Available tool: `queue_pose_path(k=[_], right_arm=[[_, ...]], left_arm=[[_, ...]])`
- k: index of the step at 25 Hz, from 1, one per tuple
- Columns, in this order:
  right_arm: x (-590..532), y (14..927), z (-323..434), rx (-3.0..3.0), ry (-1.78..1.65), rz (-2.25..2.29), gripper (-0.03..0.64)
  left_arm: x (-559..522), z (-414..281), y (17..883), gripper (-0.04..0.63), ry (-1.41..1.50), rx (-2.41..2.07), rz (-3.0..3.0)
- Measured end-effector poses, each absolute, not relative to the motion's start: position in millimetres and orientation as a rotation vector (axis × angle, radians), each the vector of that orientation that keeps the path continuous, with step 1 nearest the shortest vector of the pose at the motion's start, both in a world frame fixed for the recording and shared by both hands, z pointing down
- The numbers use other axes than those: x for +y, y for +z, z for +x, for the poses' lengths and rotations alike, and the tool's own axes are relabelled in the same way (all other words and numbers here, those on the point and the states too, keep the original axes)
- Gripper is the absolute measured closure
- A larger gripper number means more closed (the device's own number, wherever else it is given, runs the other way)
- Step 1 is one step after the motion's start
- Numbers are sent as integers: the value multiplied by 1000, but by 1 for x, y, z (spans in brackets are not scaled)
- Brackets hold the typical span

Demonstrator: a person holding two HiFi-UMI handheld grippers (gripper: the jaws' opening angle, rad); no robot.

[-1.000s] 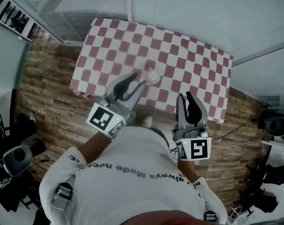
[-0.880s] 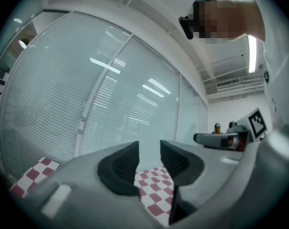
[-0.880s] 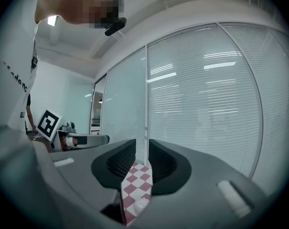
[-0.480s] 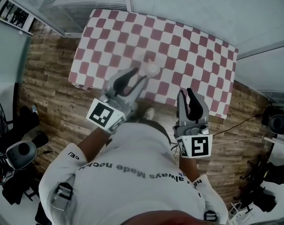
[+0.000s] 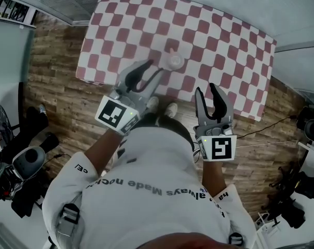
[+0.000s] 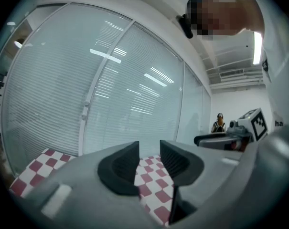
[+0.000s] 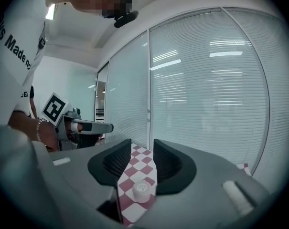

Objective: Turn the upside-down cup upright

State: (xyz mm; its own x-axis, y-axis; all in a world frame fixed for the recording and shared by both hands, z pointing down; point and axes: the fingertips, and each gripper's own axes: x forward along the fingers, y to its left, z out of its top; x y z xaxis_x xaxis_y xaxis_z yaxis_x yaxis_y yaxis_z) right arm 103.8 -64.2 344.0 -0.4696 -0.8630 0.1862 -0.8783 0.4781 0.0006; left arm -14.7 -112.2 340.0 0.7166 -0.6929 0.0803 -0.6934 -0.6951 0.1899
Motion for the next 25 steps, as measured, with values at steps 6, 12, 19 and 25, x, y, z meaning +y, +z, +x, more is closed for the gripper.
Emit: queue_pose_path(k=[6, 12, 19, 25], right_arm=[[-79, 387, 89, -2547, 176, 1476, 413], [-94, 434, 80, -2523, 222, 1449, 354], [-118, 492, 76, -2479, 287, 1418, 304], [-139, 542, 70, -2508, 326, 1401, 272]], left_arm=[[-130, -19, 373, 457, 42, -1088, 2715], [-140, -14, 414, 457, 65, -1048, 2703], [-162, -16, 465, 457, 70, -1079, 2656], [-186, -19, 507, 457, 74, -1100, 2646]])
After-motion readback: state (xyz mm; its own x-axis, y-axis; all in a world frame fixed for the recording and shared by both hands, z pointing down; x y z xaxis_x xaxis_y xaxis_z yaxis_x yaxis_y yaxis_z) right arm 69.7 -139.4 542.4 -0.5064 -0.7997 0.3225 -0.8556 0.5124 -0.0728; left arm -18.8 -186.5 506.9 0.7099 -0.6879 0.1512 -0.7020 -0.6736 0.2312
